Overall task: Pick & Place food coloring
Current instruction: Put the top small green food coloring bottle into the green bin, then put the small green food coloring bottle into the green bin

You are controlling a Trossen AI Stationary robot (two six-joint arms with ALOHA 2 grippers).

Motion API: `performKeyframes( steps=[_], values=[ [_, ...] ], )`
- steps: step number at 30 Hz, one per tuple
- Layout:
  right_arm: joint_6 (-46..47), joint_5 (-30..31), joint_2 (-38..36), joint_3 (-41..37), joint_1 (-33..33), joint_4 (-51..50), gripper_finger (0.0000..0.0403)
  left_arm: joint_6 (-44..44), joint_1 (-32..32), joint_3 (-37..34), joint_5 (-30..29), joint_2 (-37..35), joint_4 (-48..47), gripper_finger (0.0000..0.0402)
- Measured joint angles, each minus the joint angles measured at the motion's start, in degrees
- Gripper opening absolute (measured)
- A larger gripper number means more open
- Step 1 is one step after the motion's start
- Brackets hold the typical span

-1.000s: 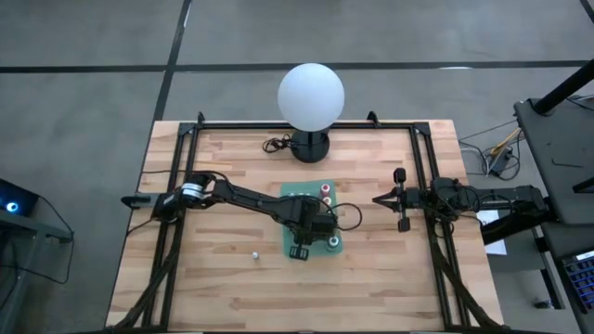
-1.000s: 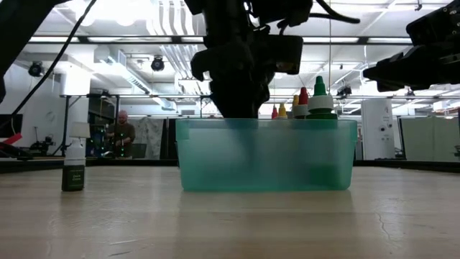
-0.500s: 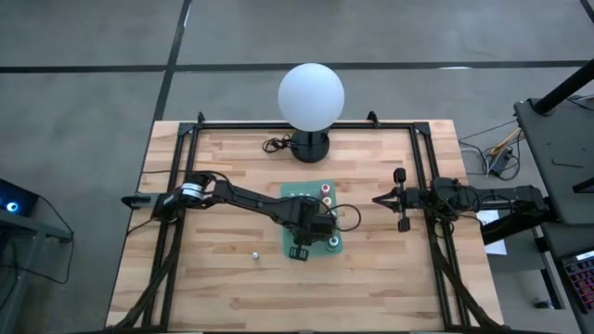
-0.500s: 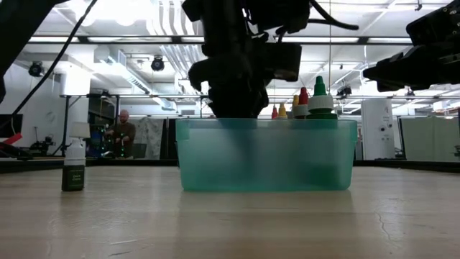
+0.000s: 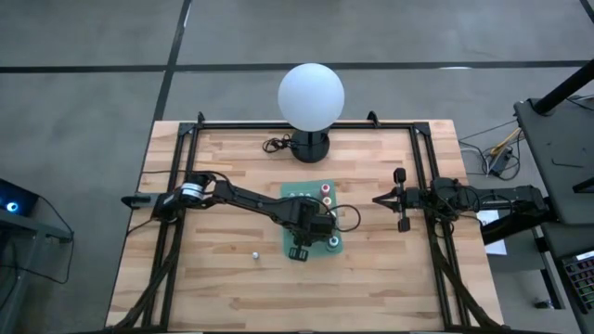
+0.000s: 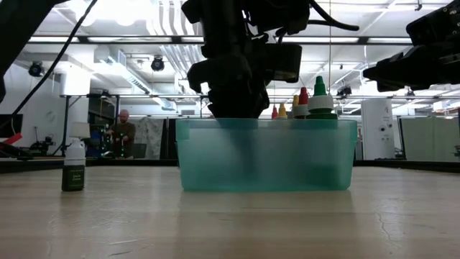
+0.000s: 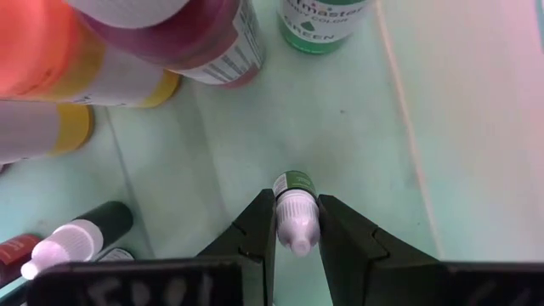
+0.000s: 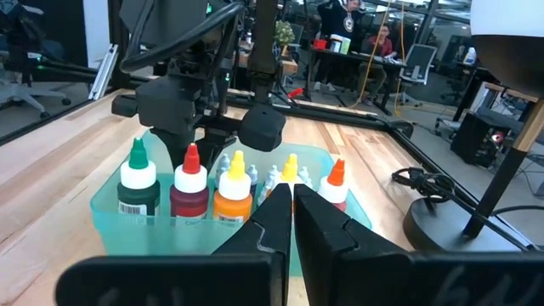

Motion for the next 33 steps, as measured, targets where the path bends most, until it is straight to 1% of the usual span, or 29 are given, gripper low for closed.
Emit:
performKeyframes(
  steps=[20,23,29,33],
  values=[
    [0.06,0.01,0.00,0.01,0.00,0.00,0.0009,0.02,-0.01,-0.01,0.04,0.01,0.00,0.0049],
    [-0.03,0.01,0.00,-0.01,-0.02,0.02,0.0009,0.03,-0.01,-0.01,0.20,0.02,0.02,0.0061],
    [0.04,0.01,0.00,-0.01,-0.02,0.01,0.0009,0.00,0.00,0.00,0.22,0.02,0.02,0.0100],
    [0.06,0.00,0.00,-0.01,-0.02,0.02,0.0009,0.00,-0.01,0.00,0.22,0.02,0.00,0.0109]
  ],
)
